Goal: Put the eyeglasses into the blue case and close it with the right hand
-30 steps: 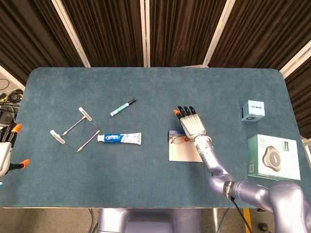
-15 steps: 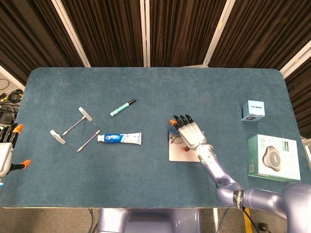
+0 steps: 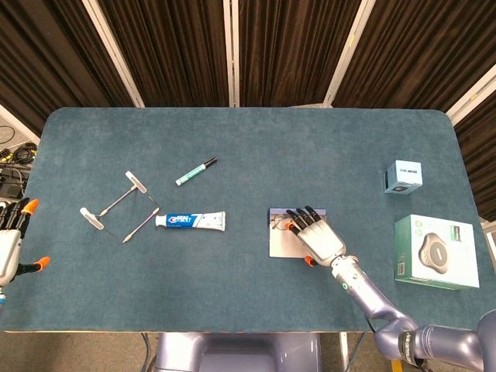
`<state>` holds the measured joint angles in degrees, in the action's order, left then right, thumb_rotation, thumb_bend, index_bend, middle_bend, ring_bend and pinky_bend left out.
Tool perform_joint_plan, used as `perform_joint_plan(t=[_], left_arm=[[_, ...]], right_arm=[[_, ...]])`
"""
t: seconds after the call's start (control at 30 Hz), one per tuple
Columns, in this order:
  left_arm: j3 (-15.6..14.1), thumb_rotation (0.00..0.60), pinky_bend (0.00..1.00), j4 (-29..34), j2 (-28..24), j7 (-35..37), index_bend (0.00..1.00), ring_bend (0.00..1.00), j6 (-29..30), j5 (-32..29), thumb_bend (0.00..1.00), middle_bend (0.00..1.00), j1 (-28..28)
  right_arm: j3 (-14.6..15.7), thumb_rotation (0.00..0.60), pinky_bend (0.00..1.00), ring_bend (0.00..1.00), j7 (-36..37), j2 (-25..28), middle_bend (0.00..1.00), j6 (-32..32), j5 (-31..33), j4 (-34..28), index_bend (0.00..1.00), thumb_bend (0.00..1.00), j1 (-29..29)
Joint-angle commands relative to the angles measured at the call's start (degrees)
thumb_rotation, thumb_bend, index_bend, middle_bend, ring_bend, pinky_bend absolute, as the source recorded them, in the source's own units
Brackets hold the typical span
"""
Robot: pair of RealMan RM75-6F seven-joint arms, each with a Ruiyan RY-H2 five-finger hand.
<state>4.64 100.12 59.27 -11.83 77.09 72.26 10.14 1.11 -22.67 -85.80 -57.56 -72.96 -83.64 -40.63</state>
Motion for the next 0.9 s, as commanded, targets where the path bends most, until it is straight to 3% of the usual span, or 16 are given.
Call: perform_joint_plan(t=[0.03, 0.4, 0.9], left_arm=[[-0.05, 0.600, 0.00, 0.06, -0.01, -0.05, 0.00, 0.00, 0.08, 0.09, 0.00, 0.00, -0.05], [0.00, 0.600, 0.00, -0.15, 0.11, -0.28, 0.00, 0.00, -0.21, -0.20, 0.00, 0.00, 0.06], [0.04, 0.600, 0.00, -0.35, 0.17, -0.37, 0.00, 0.00, -0.52, -0.46, 0.00, 0.00, 0.19]], right_arm=[[0.03, 0.600, 0.00, 0.00, 0.56, -0.56, 0.00, -0.18, -0.69, 0.84, 0.27, 0.17, 0.47], [-0.16, 0.600, 0.00, 0.00, 0.60, -2.86, 0.00, 1.08, -2.41, 2.73, 0.34, 0.23, 1.24], [-0.60, 0.600, 0.00, 0.00, 0.63, -4.94, 0.00, 2.18, -3.26, 5.49, 0.34, 0.23, 2.36]])
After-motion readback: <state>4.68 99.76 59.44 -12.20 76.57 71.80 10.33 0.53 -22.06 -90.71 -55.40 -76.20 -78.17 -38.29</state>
